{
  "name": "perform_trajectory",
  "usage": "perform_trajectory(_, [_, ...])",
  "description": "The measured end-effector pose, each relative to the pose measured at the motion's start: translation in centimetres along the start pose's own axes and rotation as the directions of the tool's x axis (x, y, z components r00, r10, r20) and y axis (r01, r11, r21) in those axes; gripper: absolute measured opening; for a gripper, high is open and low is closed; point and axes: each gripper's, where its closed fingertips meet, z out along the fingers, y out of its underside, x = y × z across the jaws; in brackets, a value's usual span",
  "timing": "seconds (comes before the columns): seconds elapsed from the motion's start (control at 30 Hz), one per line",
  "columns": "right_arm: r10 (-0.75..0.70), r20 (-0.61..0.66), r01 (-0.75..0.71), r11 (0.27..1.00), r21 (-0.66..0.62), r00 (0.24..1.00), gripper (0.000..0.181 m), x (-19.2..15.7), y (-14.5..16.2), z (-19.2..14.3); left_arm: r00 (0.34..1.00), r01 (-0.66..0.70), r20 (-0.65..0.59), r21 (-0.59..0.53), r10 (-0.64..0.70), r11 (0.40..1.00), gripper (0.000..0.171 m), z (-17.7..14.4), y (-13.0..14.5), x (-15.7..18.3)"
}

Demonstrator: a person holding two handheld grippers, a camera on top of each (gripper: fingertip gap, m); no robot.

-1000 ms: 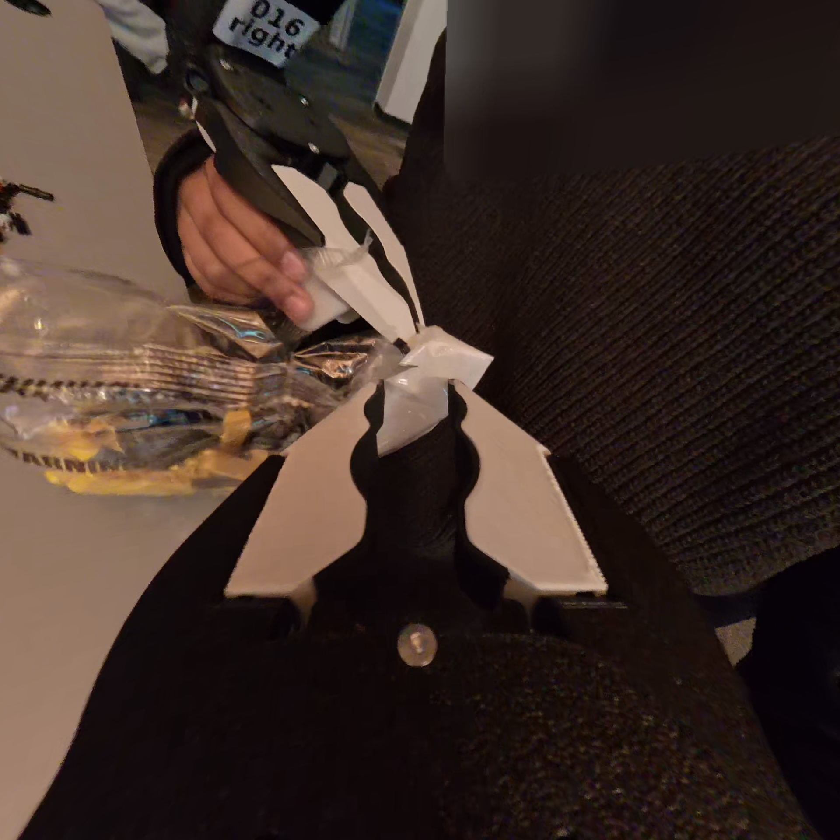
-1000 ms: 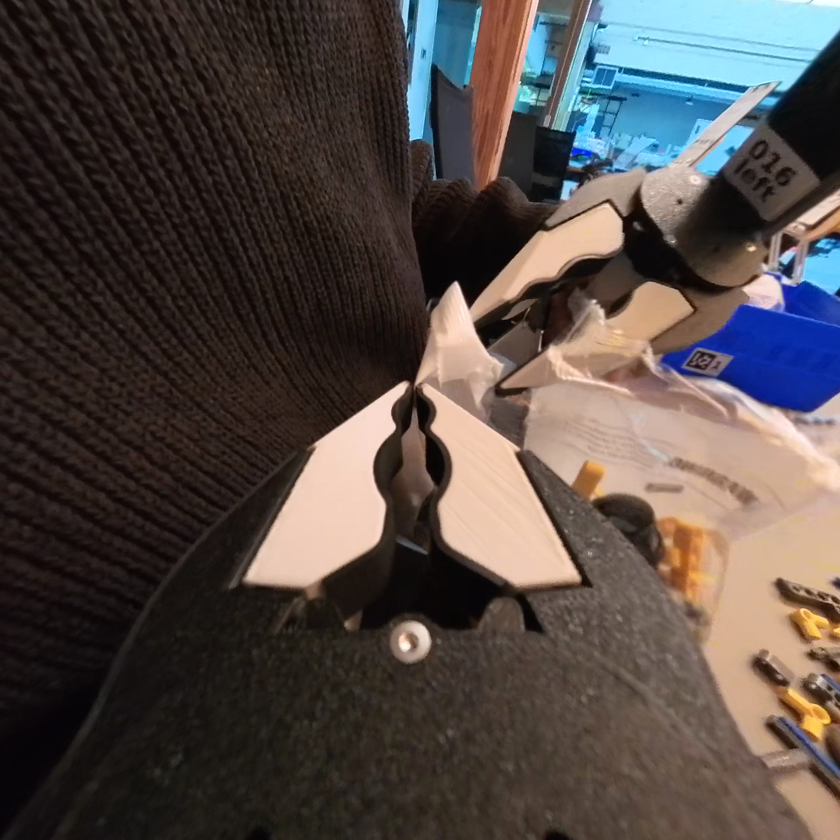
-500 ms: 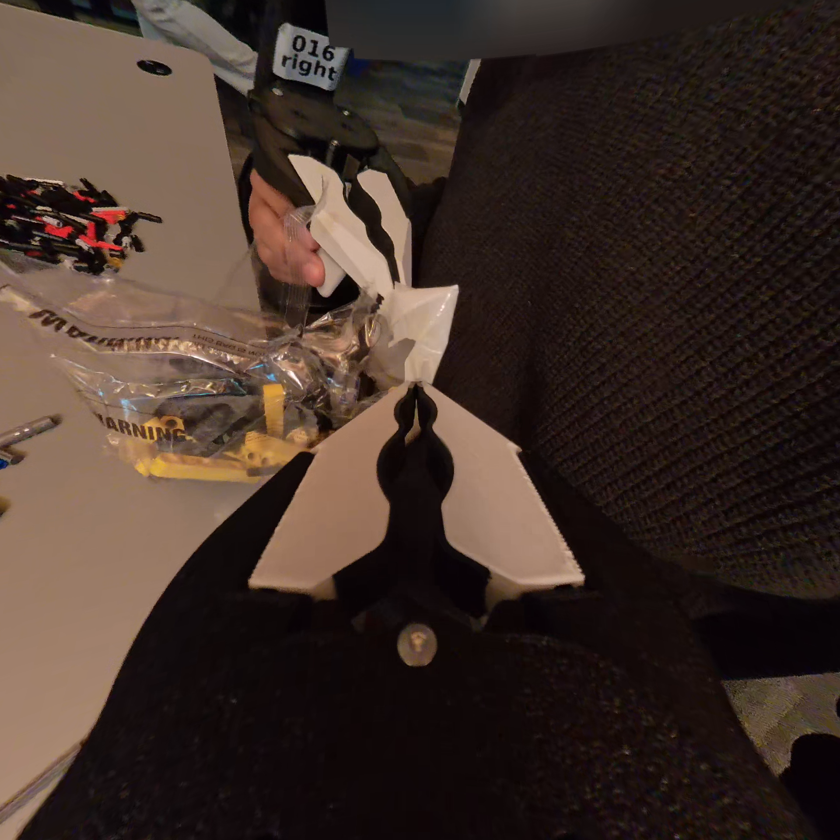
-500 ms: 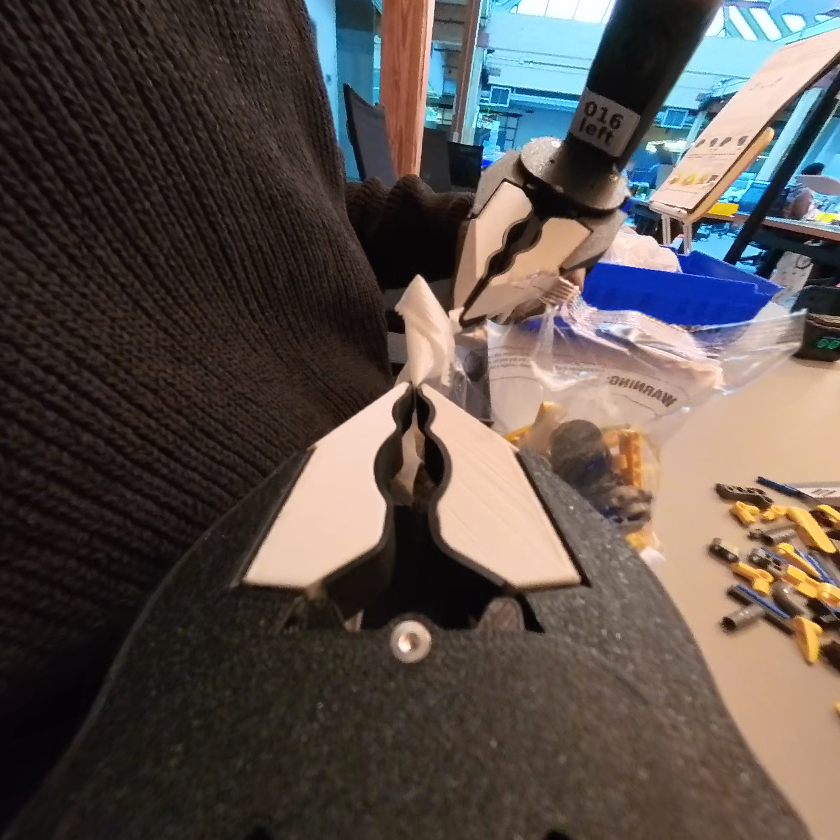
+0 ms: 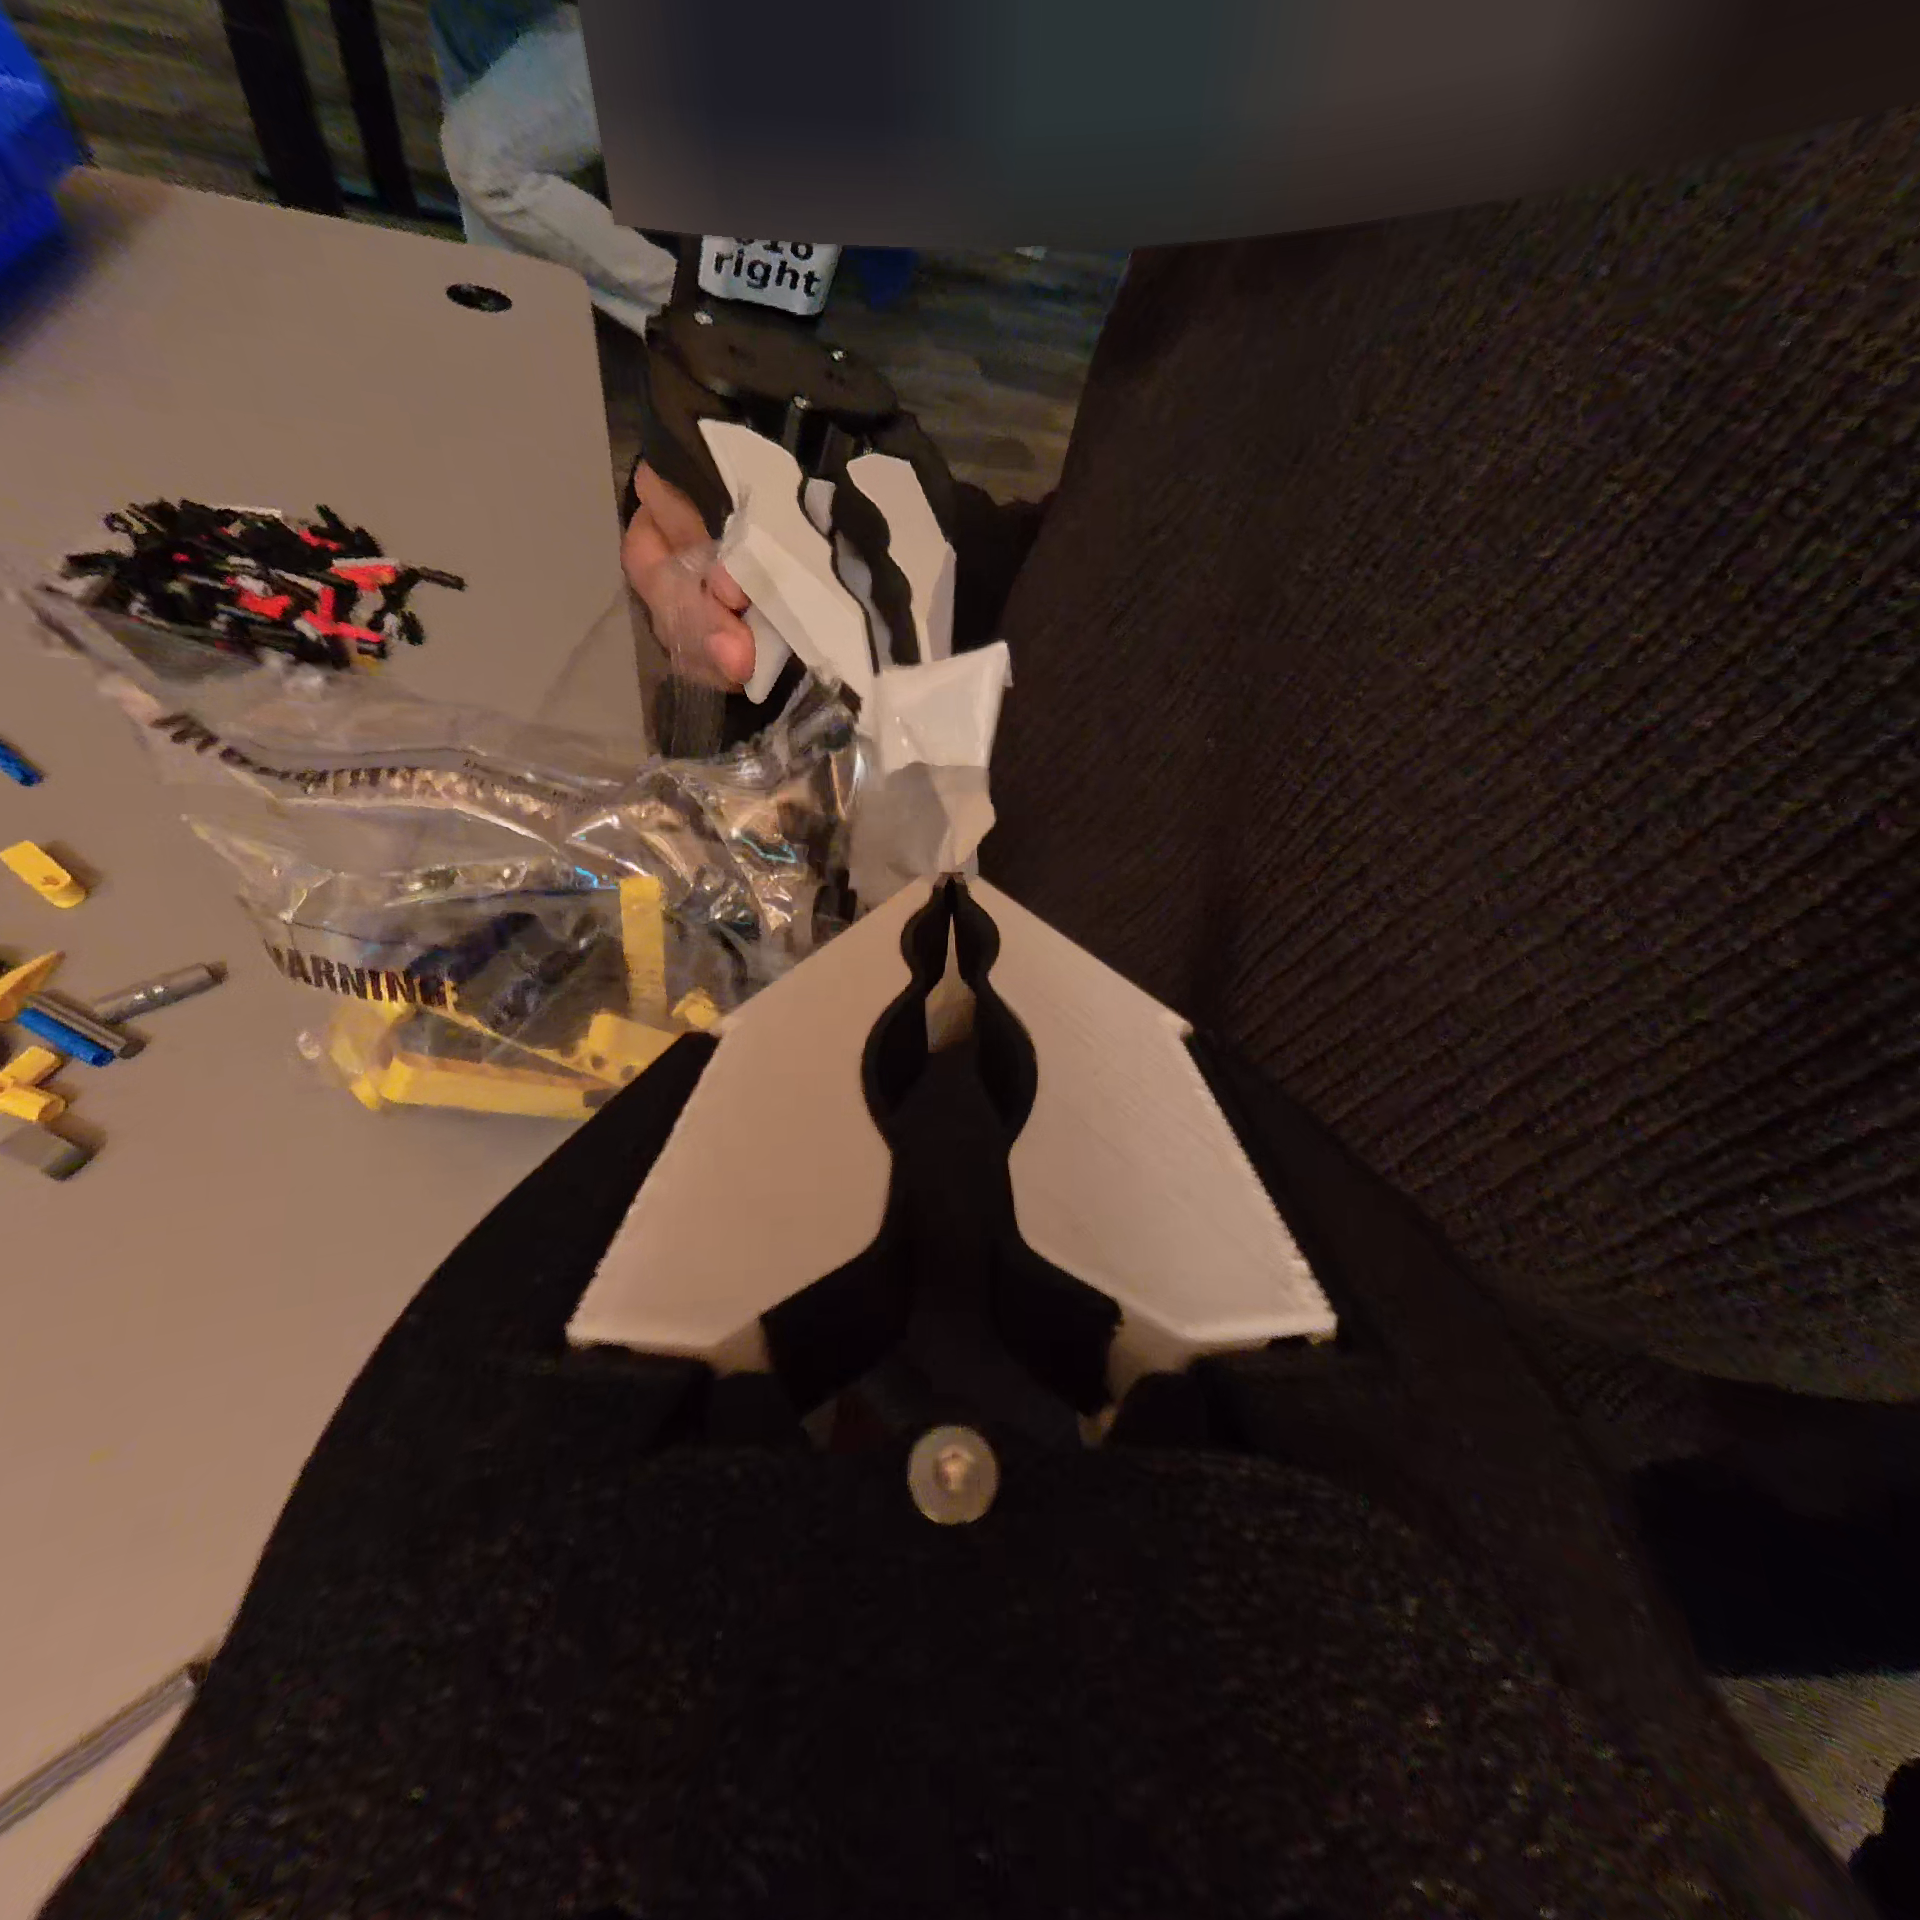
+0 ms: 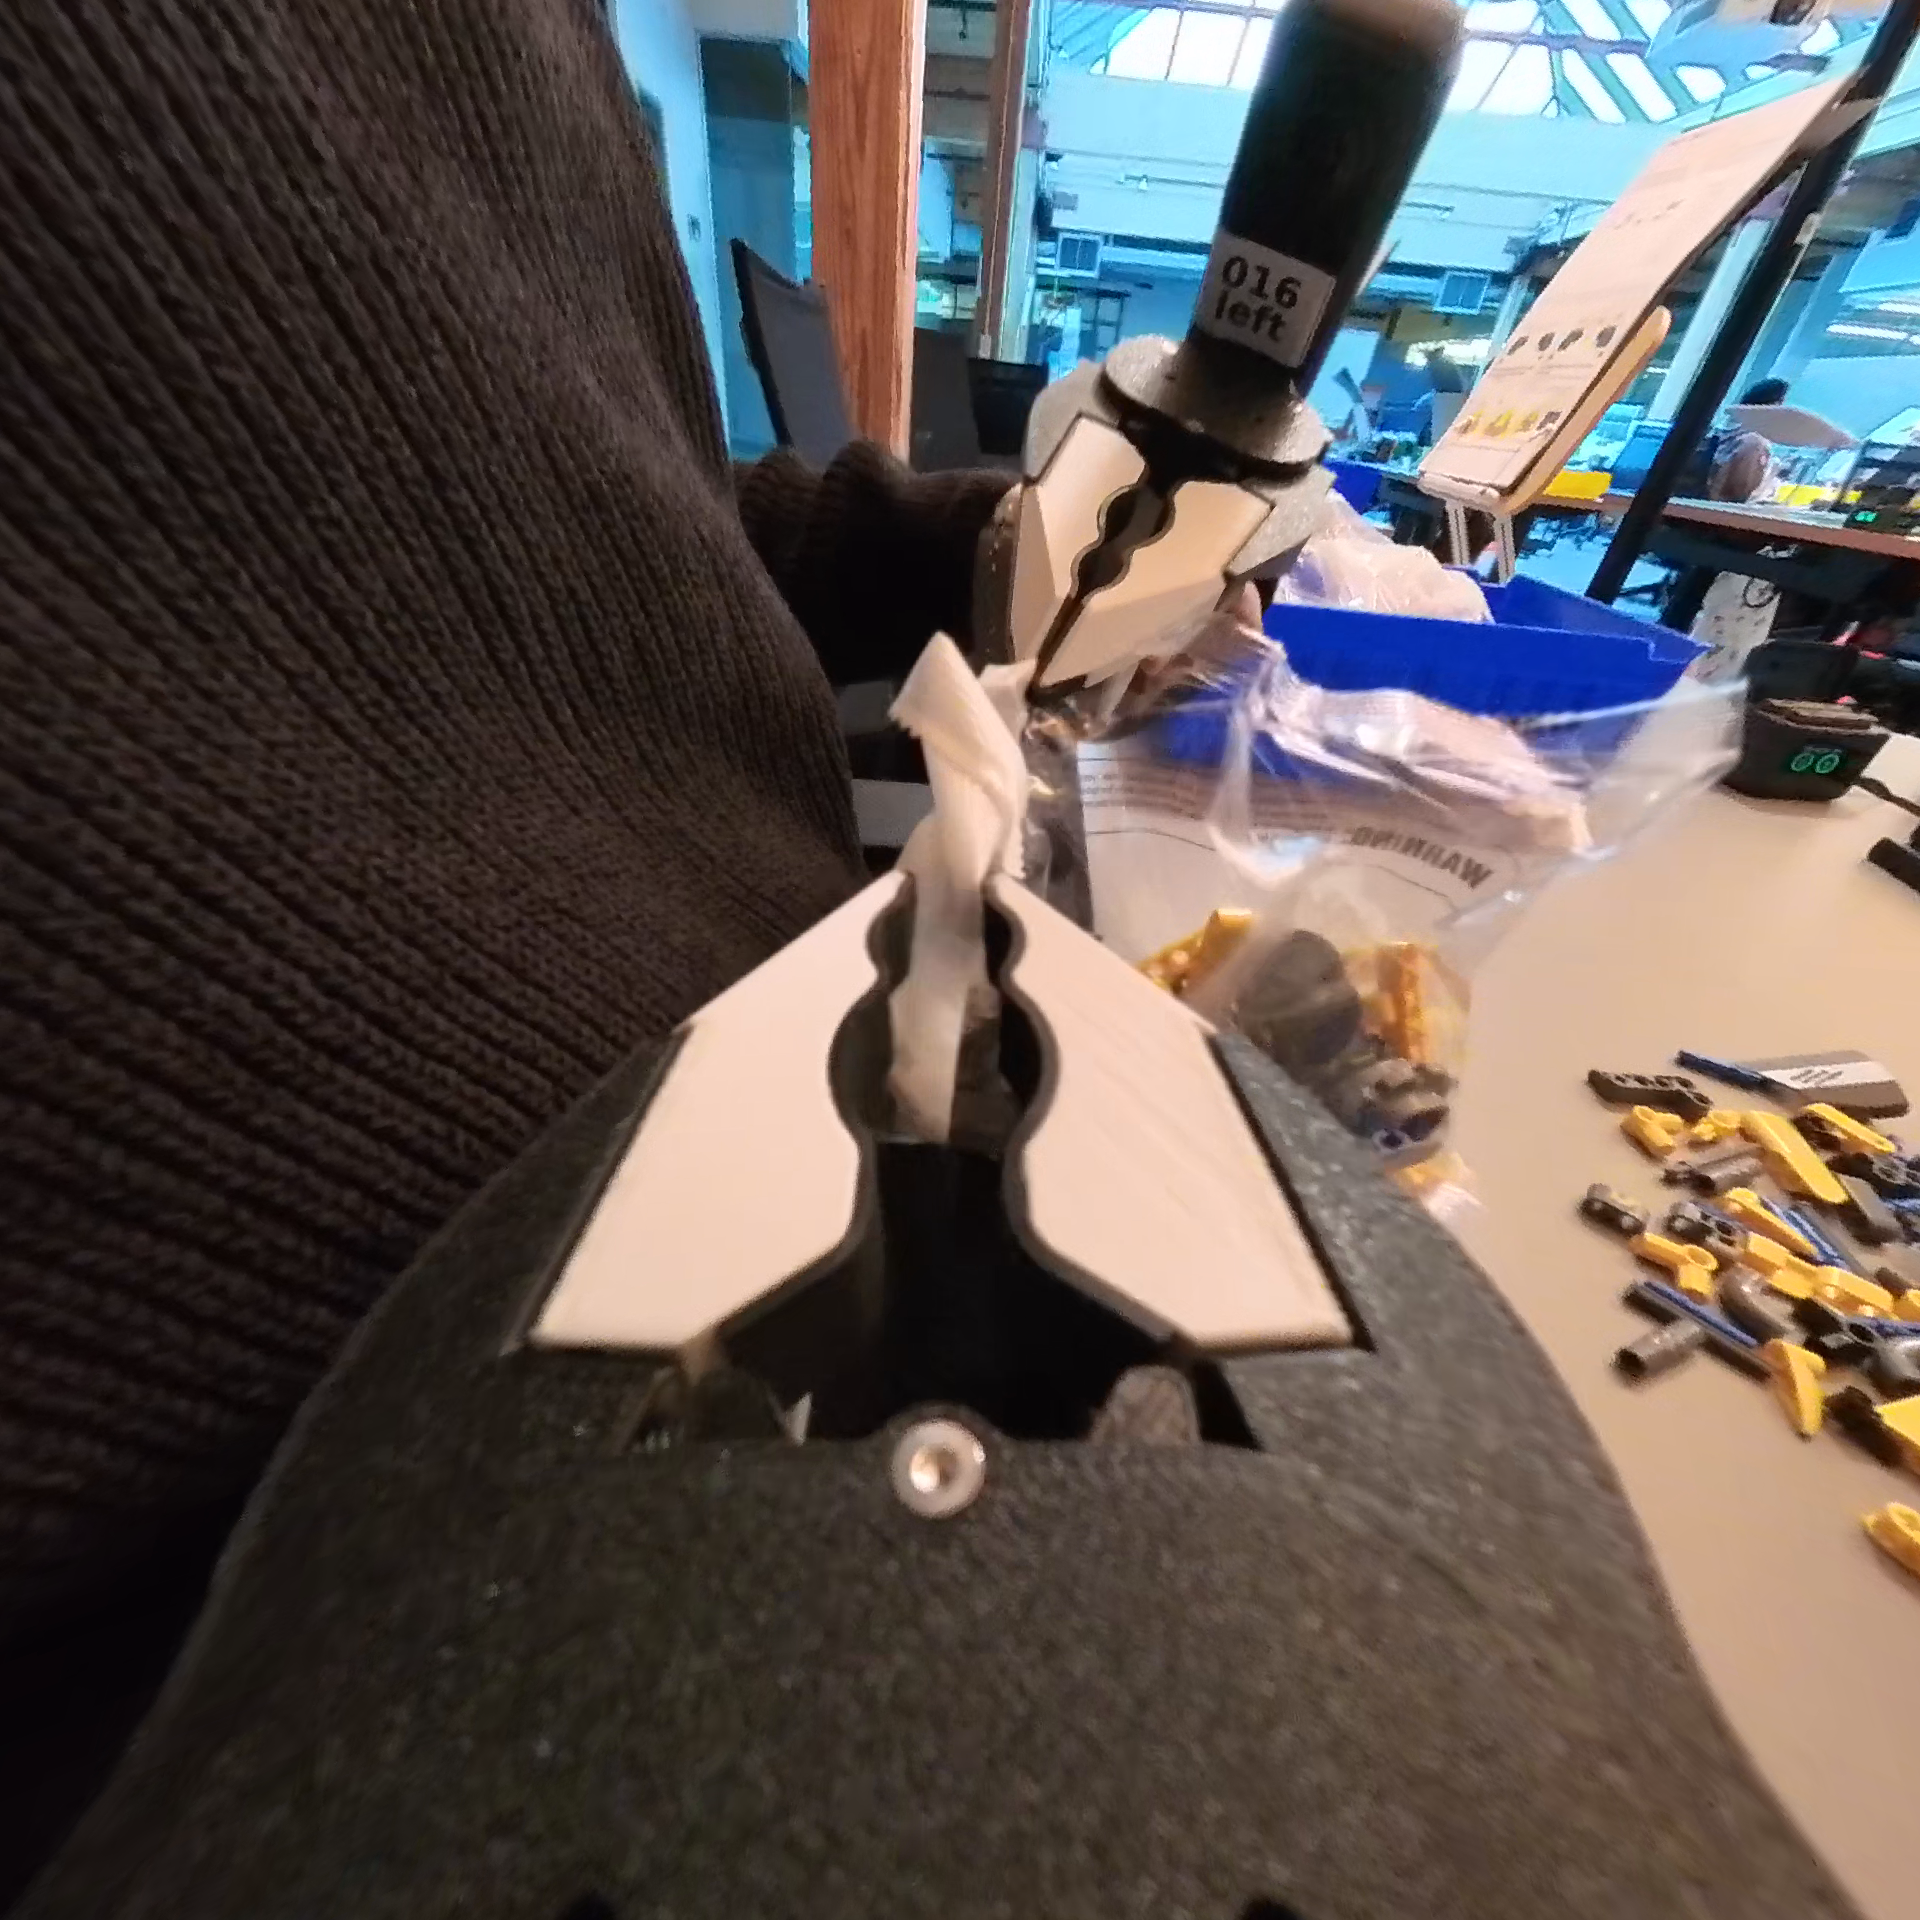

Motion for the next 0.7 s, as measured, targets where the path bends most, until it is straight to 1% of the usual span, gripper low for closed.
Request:
perform_trajectory(0.13, [0.035,-0.006,-0.035,0.998,0.043,0.999,0.048,0.7,-1.2,0.7,1.000,-0.022,-0.003,0.015,0.022,1.000,0.000,0.7,-0.5,-0.1])
perform_trajectory(0.2, [0.049,-0.029,-0.048,0.998,0.033,0.998,0.059,1.5,-1.2,0.9,0.999,-0.030,-0.014,0.024,0.030,0.999,0.000,1.0,-0.8,-0.1])
perform_trajectory(0.37, [0.096,-0.006,-0.096,0.995,0.004,0.995,0.070,2.7,-1.0,1.4,0.999,-0.030,-0.031,0.028,0.031,0.999,0.000,1.3,-0.8,-0.2])
perform_trajectory(0.5, [0.119,-0.015,-0.119,0.993,0.016,0.993,0.071,3.8,-1.3,1.5,0.999,-0.026,-0.030,0.038,0.027,0.999,0.000,1.5,-0.9,-0.3])
perform_trajectory(0.7, [0.213,-0.039,-0.205,0.968,0.148,0.976,0.070,5.5,-4.0,1.3,0.999,-0.018,-0.031,0.039,0.019,0.999,0.000,1.9,-0.7,-0.3])
